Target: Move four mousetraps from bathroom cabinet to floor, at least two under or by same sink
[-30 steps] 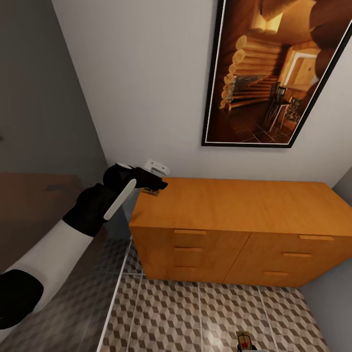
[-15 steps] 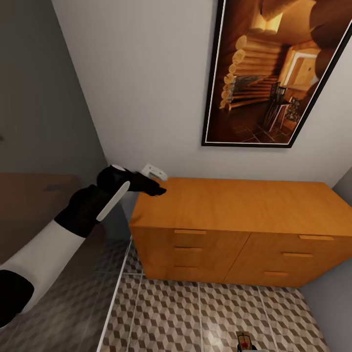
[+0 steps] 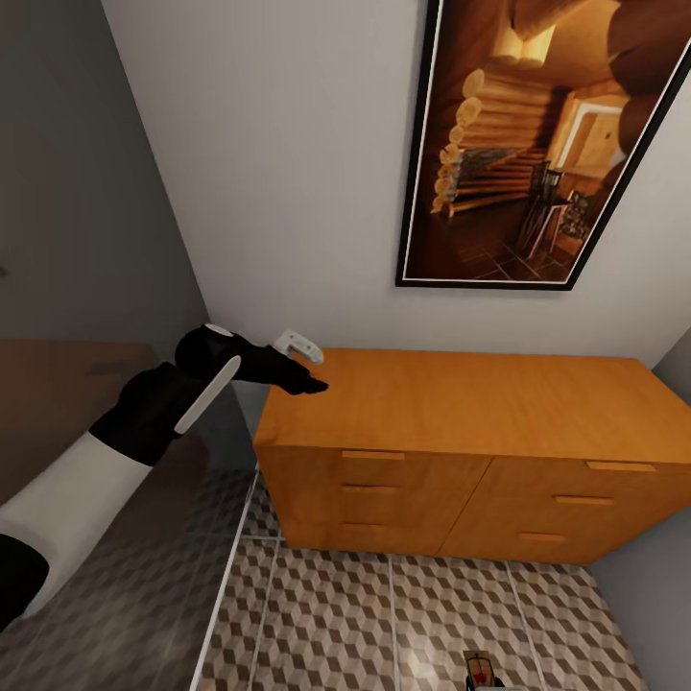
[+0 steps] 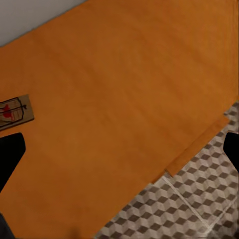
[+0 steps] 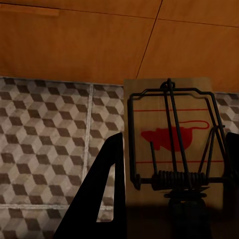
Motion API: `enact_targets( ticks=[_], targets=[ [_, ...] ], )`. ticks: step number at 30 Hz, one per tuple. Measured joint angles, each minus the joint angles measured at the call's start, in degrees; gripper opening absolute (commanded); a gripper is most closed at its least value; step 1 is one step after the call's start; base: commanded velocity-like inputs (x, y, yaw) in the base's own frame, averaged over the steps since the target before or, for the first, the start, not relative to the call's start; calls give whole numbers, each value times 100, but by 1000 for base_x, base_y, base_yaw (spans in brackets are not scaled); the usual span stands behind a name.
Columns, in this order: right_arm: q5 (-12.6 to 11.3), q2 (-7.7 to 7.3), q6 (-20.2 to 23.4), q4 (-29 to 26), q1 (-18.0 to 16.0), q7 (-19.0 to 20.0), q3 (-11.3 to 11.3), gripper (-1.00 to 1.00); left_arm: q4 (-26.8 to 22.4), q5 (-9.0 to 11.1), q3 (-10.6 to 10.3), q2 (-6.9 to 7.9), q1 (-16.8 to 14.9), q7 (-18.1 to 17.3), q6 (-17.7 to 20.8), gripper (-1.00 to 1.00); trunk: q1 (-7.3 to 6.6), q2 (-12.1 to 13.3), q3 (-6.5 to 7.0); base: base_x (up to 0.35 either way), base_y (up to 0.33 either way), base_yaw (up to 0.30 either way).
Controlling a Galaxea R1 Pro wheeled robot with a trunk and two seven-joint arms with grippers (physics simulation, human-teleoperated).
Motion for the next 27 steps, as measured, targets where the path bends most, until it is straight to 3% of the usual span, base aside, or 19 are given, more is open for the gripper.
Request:
enact_targets(
  ticks=[23, 27],
  targets=[
    [0, 0, 0, 0, 0, 0, 0, -100, 23, -12, 32, 17, -9, -155, 3, 100, 0, 0, 0, 0, 0, 0],
    [0, 0, 0, 0, 0, 0, 0, -100, 27, -9, 35, 80, -9, -336, 4, 100, 0, 0, 0, 0, 0, 0]
  ],
)
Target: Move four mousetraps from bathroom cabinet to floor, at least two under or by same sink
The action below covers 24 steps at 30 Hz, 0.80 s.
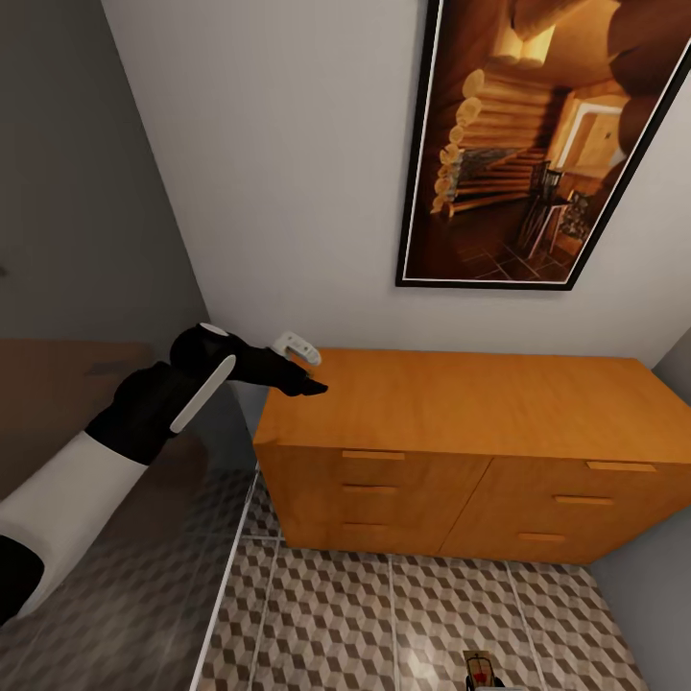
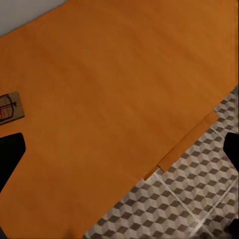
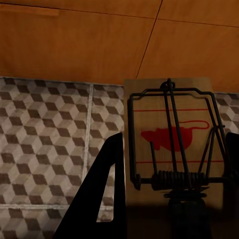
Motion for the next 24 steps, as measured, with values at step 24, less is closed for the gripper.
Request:
enact_targets(
  ticks=[24],
  targets=[
    [0, 0, 0, 0, 0, 0, 1, -100, -4, -1763, 112, 11, 0, -1253, -94, 100, 0, 0, 0, 0, 0, 0]
  ],
)
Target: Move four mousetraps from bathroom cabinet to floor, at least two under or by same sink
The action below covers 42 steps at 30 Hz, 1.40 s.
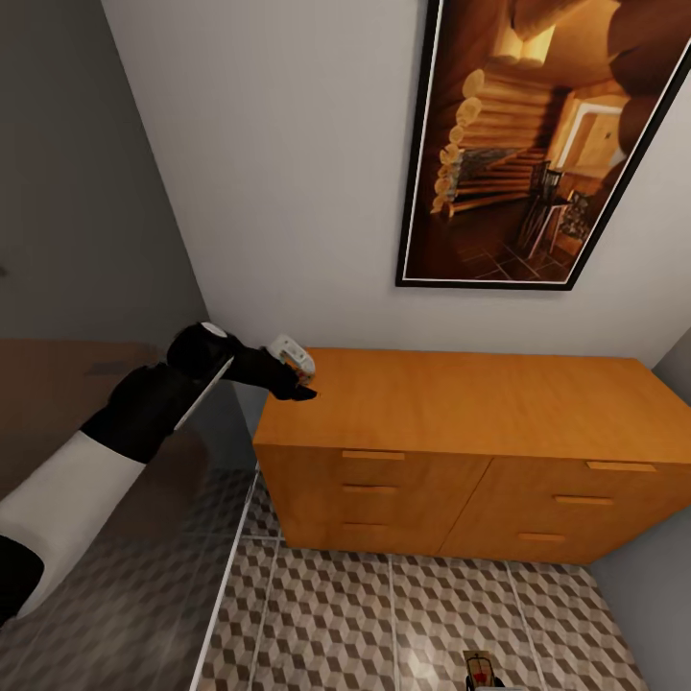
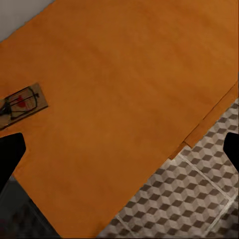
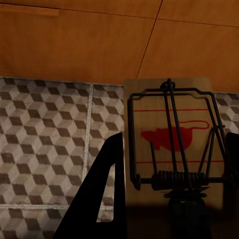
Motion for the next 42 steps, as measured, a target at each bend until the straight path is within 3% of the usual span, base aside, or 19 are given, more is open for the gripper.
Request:
enact_targets(
  ticks=[3, 4, 7, 8, 9, 10, 12, 13, 14, 15, 17, 18, 19, 20, 24, 27, 33, 38, 42],
  targets=[
    [0, 0, 0, 0, 0, 0, 0, -100, -3, -538, 7, -94, 0, -67, 22, 100, 0, 0, 0, 0, 0, 0],
    [0, 0, 0, 0, 0, 0, -1, -100, 6, -868, 25, -175, 0, -179, 18, 100, 0, 0, 0, 0, 0, 0],
    [0, 0, 0, 0, 0, 0, -1, -100, 25, -1324, 105, -293, -1, -307, 3, 100, 0, 0, 0, 0, 0, 0],
    [0, 0, 0, 0, 0, 0, -1, -100, 37, -1618, 185, -373, -1, -349, -3, 100, 0, 0, 0, 0, 0, 0],
    [0, 0, 0, 0, 0, 0, -1, -100, 42, -1785, 226, -418, -1, -365, -6, 100, 0, 0, 0, 0, 0, 0],
    [0, 0, 0, 0, 0, 0, 1, -100, 46, -2134, 286, -512, -1, -380, -9, 100, 0, 0, 0, 0, 0, 0],
    [0, 0, 0, 0, 0, 0, 0, -100, 51, -2557, 329, -620, -2, -385, -12, 100, 0, 0, 0, 0, 0, 0],
    [-1, 0, 0, 0, 0, 0, 0, -100, 56, -3006, 355, -737, -1, -388, -13, 100, 0, 0, 0, 0, 0, 0],
    [0, 0, 0, 0, 0, 0, 0, -100, 60, -3261, 365, -803, -1, -389, -16, 100, 0, 0, 0, 0, 0, 0],
    [-1, 0, 0, 0, 0, 0, -1, -100, 74, -3767, 381, -934, -2, -390, -19, 100, 0, 0, 0, 0, 0, 0],
    [-1, 0, 0, 0, 0, 0, -1, -100, 105, -4309, 393, -1082, -2, -386, -23, 100, 0, 0, 0, 0, 0, 0],
    [-1, 0, 0, 0, 0, 0, -1, -100, 136, -4820, 402, -1224, -3, -365, -24, 100, 0, 0, 0, 0, 0, 0],
    [1, 0, 0, 1, 0, -1, -1, -100, 149, -5078, 400, -1295, -5, -345, -27, 100, 0, 0, 0, 0, 0, 0],
    [1, 0, 0, 1, 0, -1, -1, -100, 173, -5511, 420, -1420, -3, -281, -28, 100, 0, 0, 0, 0, 0, 0],
    [1, 0, 0, 1, 0, 1, -1, -100, 272, -6307, 469, -1626, -4, 113, -31, 100, 0, 0, 0, 0, 0, 0],
    [1, 0, 0, 0, 0, 0, 3, -100, 375, -6599, 486, -1751, -2, 671, -36, 100, 0, 0, 0, 0, 0, 0],
    [1, 3, 0, 0, 0, -1, 6, -100, 413, -6728, 504, -1836, -3, 1270, -33, 100, 0, 0, 0, 0, 0, 0],
    [2, 7, 0, 0, 0, -1, 7, -100, 440, -6692, 723, -1850, -2, 1243, -44, 100, 0, 0, 0, 0, 0, 0],
    [1, 2, 0, 1, 0, -1, 3, -100, 468, -6662, 981, -1834, -3, 806, -249, 100, 0, 0, 0, 0, 0, 0]
  ],
)
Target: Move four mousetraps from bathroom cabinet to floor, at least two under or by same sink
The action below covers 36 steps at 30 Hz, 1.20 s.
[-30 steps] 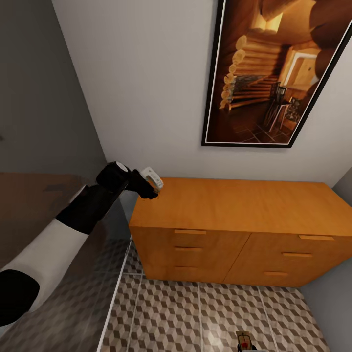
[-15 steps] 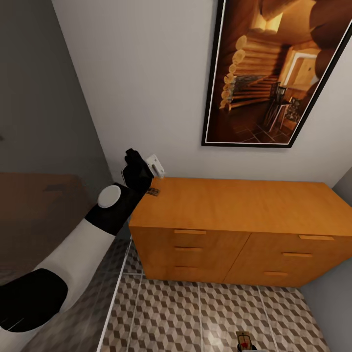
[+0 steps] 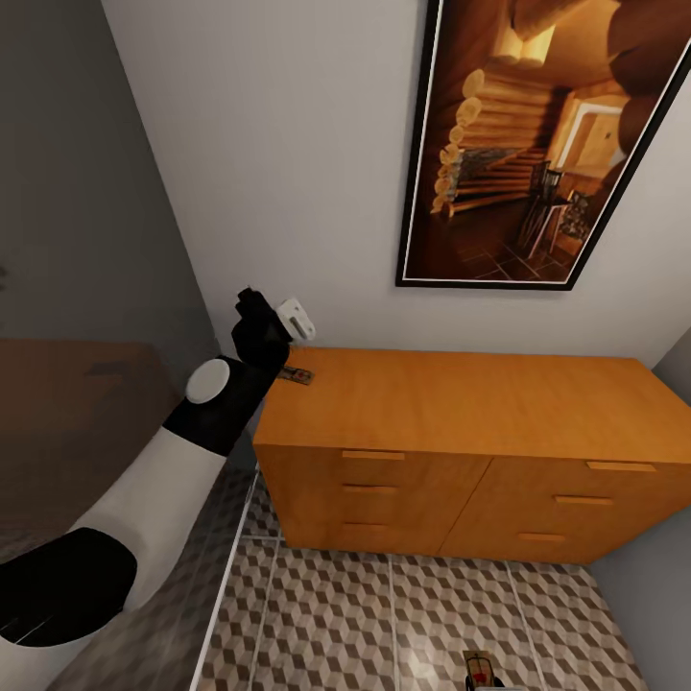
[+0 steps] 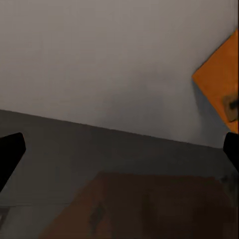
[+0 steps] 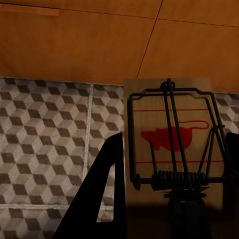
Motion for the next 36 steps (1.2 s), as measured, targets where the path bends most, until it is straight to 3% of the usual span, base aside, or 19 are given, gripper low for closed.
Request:
enact_targets(
  ticks=[5, 6, 10, 11, 15, 19, 26, 36],
  targets=[
    [0, 0, 0, 0, 0, 0, 1, -100, 18, 9, 81, 49, 1, -774, -252, 100, 0, 0, 0, 0, 0, 0],
    [0, 0, 0, 0, 0, 0, 0, -100, 28, 12, 107, 70, 1, -1111, -291, 100, 0, 0, 0, 0, 0, 0],
    [0, -1, 0, 0, 0, 0, 0, -100, 39, 10, 195, 121, -2, -1889, -339, 100, 0, 0, 0, 0, 0, 0],
    [0, -1, 0, 0, 0, 0, 0, -100, 40, 8, 260, 146, -1, -2281, -358, 100, 0, 0, 0, 0, 0, 0],
    [0, -2, 0, 0, 0, 0, -1, -100, 26, 4, 477, 175, -1, -3125, -387, 100, 0, 0, 0, 0, 0, 0],
    [1, 1, 0, 0, 0, 0, 1, -100, 4, 5, 594, 184, 1, -3738, -427, 100, 0, 0, 0, 0, 0, 0],
    [0, -1, 0, 0, 0, 0, 1, -100, -10, 4, 651, 188, 0, -4601, -710, 100, 0, 0, 0, 0, 0, 0],
    [0, 1, 0, 0, 0, 1, 4, -100, 17, 2, 655, 190, 0, -4895, -794, 100, 0, 0, 0, 0, 0, 0]
  ],
)
